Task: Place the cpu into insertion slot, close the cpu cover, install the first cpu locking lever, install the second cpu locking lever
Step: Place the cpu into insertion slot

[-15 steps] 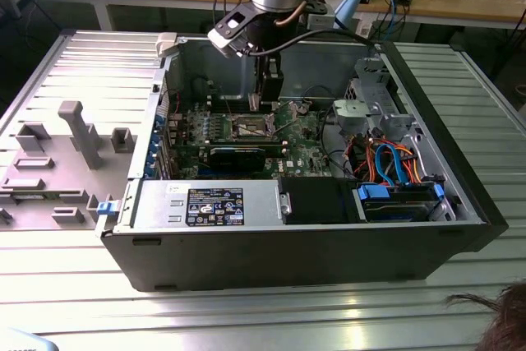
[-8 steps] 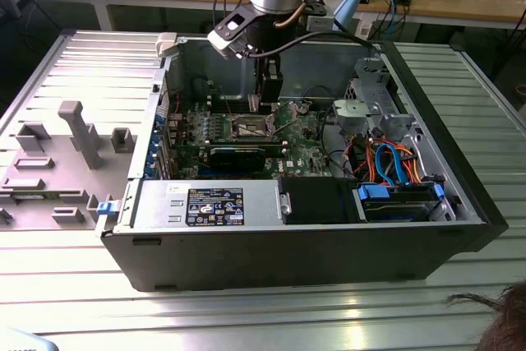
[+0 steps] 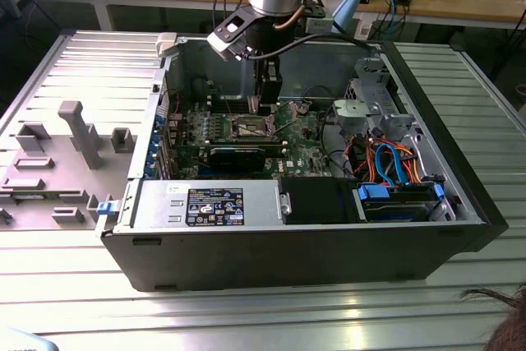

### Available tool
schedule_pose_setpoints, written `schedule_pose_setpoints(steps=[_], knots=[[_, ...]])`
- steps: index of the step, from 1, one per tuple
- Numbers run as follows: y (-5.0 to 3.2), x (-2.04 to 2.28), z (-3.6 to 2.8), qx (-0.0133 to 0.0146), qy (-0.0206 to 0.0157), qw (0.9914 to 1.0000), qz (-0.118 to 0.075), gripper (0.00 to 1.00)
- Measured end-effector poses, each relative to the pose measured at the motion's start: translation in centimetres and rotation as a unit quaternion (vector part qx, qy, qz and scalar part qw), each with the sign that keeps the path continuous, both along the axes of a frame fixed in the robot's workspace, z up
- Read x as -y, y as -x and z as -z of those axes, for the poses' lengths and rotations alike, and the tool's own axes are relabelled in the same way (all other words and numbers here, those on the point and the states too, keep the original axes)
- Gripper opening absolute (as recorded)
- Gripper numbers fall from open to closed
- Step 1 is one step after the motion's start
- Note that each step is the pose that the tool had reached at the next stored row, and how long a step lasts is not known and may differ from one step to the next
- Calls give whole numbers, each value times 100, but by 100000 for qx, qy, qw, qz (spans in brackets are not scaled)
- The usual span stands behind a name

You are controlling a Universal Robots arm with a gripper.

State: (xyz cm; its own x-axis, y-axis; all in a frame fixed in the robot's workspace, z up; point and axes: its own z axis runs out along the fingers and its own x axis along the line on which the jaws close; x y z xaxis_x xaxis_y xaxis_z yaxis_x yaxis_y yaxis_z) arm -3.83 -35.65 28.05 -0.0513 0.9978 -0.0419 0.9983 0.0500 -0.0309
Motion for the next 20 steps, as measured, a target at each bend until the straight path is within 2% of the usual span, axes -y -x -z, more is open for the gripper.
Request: schedule_pose_setpoints(steps=[20], knots=[[3, -2, 111, 0, 0, 100000, -1, 55]])
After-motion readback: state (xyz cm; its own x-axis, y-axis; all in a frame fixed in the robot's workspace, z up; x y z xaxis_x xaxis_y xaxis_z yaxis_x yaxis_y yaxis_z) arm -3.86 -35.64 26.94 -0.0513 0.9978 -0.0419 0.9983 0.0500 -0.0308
